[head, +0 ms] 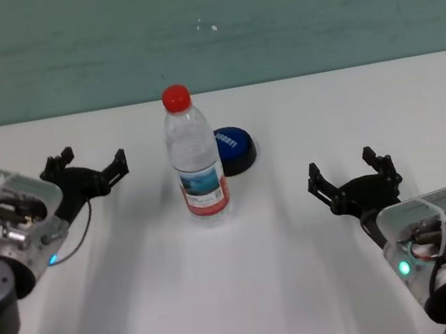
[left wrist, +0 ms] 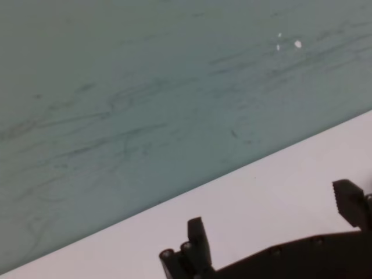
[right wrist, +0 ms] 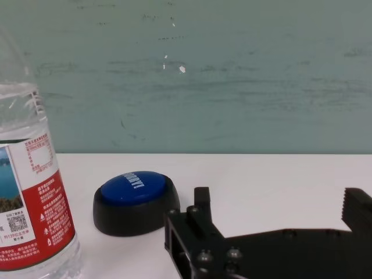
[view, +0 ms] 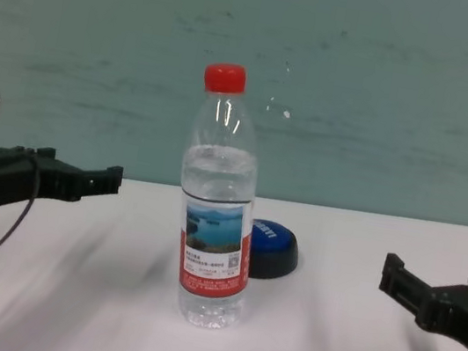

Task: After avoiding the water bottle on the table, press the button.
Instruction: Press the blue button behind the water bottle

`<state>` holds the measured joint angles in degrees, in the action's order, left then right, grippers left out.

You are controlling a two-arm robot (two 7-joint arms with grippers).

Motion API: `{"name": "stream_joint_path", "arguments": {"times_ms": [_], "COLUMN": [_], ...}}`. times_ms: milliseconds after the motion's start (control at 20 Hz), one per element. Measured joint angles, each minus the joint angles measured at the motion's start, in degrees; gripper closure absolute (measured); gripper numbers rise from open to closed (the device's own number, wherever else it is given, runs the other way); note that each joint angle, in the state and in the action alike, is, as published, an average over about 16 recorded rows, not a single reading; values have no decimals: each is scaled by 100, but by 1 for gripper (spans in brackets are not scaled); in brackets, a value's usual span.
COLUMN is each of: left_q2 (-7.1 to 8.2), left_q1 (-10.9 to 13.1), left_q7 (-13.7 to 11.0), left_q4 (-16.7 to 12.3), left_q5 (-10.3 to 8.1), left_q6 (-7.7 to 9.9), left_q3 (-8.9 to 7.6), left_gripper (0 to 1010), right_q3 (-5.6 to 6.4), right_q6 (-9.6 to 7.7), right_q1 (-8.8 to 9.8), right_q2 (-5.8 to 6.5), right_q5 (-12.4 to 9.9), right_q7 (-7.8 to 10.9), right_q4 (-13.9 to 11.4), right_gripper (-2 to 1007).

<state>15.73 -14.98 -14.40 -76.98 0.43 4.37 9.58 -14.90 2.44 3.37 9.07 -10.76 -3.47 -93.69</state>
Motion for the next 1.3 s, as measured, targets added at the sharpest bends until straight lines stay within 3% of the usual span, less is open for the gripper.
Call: {"name": "stream_joint_path", "arguments": {"times_ms": [550,1300], "left_q2": [-43,-93], "left_q1": [-391,-676], "left_q7": [-130,-229], "left_q4": [452,743], "left_q5": [82,106], "left_q6": [-139,-286], "left_q3": [280,511], "left_gripper": [6,6], "right_q3": [0,0], "right_q6": [0,0], "right_q1": [0,0], "right_q2": [0,0], "right_q5": [0,0], "right_q7": [0,0], "right_q4": [0,0], "right_gripper": [2,2]}}
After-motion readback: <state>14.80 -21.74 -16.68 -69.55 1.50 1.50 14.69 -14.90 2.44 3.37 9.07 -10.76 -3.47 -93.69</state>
